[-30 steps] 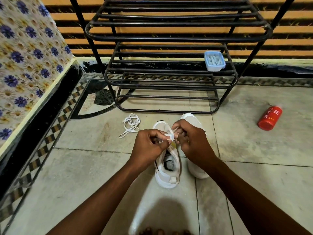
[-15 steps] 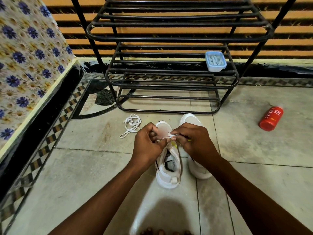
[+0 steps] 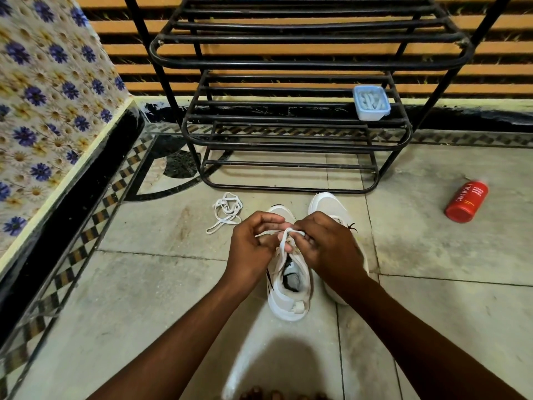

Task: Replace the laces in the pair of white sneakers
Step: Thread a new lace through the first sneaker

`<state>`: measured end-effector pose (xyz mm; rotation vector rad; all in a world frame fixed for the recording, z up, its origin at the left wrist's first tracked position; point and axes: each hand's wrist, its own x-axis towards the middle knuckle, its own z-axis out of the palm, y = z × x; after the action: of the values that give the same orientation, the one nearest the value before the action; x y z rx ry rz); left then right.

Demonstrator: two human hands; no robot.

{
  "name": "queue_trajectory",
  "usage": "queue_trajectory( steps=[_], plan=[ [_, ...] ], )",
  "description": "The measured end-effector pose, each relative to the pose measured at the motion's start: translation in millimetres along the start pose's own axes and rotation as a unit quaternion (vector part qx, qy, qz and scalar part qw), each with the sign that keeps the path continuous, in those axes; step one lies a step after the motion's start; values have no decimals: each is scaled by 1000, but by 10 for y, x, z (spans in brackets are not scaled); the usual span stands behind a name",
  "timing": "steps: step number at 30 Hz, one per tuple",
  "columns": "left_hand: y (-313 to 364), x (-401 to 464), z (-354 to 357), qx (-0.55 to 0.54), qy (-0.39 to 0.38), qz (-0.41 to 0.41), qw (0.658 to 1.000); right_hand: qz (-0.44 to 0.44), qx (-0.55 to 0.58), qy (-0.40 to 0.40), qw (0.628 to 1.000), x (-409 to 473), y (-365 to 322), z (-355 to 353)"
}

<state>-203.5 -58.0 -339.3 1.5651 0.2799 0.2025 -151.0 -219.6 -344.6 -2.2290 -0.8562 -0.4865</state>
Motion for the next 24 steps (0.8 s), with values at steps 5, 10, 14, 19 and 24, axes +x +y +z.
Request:
queue_trajectory(
  steps=[5,10,14,19,24],
  plan=[
    [-46,-26,-27,-13,6,-31,999,40,22,-13,999,-20,-11,3],
    [-36,-54,2,92,68,17,993,47,19,-27,998,-21,50,-8],
    [-80,-102,-58,158,102,42,981,73,14,-16,997,-121,144,-46],
    [-198,-136,-284,191,140,3,972,97,-11,7,995,-266,364,-122],
    [-329,-196,-448,229,164,-16,959,99,-97,0,990,-371,499,-118]
  ],
)
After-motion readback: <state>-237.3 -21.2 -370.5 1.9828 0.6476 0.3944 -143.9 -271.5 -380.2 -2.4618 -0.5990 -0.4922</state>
